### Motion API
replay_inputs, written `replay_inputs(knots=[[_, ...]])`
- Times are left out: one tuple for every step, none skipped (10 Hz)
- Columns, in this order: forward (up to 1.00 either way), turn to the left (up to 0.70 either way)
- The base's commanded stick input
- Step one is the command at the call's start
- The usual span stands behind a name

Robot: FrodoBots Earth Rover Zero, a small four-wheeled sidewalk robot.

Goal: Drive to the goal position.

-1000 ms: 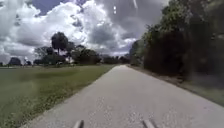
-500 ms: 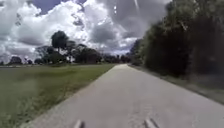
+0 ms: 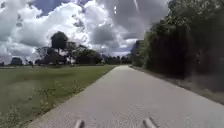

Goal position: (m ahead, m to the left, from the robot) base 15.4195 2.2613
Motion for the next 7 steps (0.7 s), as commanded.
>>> replay_inputs(knots=[[0.7,0.0],[0.7,0.0],[0.7,0.0],[0.7,0.0],[0.7,0.0],[0.7,0.0],[0.7,0.0]])
